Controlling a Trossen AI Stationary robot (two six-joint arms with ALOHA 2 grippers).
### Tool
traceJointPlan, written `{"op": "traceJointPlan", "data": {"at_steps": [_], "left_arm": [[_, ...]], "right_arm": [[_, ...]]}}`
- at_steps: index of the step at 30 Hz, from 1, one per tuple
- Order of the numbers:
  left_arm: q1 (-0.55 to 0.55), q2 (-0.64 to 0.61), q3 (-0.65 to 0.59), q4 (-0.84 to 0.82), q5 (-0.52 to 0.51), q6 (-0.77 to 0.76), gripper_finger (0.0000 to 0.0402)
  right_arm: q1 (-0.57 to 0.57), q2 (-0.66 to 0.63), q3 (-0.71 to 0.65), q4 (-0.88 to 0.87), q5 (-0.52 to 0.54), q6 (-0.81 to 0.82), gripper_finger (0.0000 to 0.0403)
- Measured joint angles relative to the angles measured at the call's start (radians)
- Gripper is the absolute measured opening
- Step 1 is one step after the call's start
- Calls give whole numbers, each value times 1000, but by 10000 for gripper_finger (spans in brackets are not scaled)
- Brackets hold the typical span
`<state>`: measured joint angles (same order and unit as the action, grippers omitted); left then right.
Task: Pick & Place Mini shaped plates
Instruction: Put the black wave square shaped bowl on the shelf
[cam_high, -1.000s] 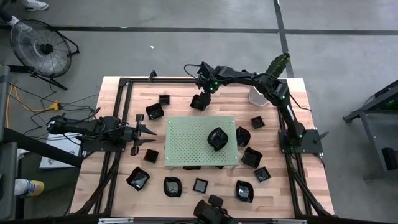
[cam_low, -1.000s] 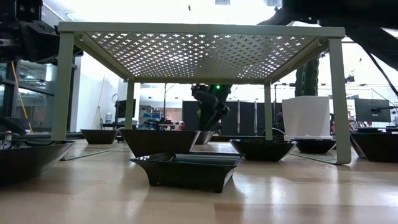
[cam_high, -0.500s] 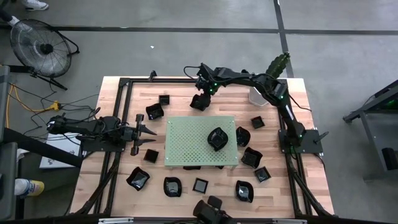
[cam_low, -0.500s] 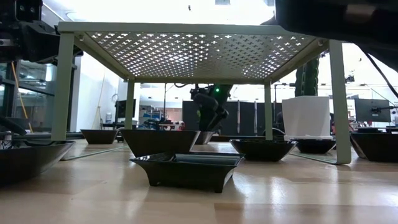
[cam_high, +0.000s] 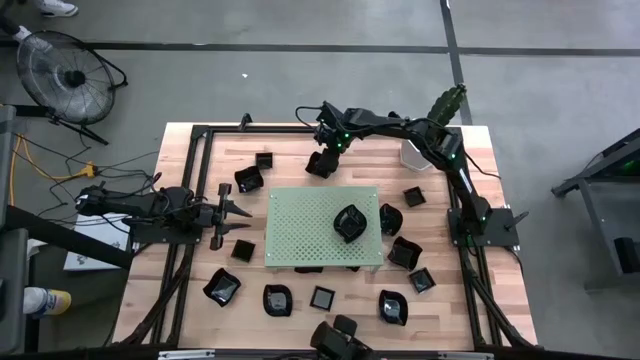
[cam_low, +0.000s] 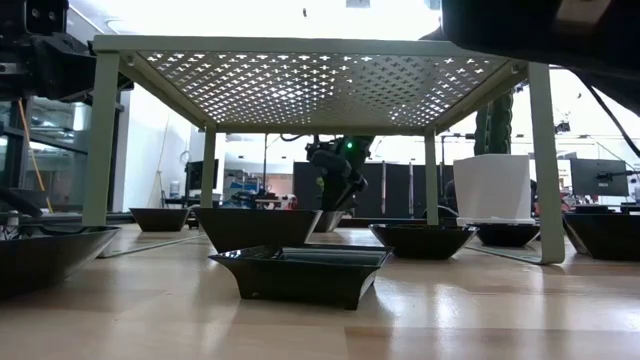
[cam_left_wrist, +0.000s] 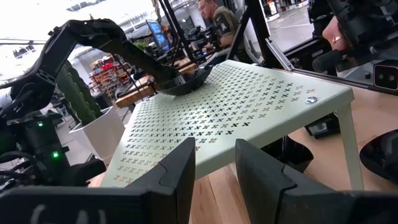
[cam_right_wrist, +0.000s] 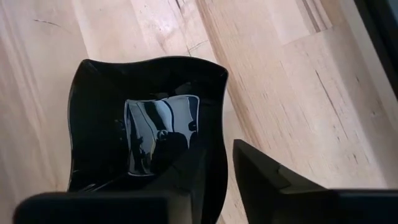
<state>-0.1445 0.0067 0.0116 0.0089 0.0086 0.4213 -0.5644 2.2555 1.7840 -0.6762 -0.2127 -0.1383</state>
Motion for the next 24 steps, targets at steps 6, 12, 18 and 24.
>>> {"op": "traceJointPlan", "data": {"at_steps": [6, 12, 18, 24], "left_arm": [[0, 0, 0, 0, 0, 0, 111], [0, 0, 0, 0, 0, 0, 111], [0, 0, 0, 0, 0, 0, 111], [0, 0, 0, 0, 0, 0, 111]], "right_arm": [[0, 0, 0, 0, -4, 2, 45], [0, 0, 0, 0, -7, 3, 18], [-1, -1, 0, 0, -21, 2, 4], [-2, -2, 0, 0, -34, 4, 2]]}}
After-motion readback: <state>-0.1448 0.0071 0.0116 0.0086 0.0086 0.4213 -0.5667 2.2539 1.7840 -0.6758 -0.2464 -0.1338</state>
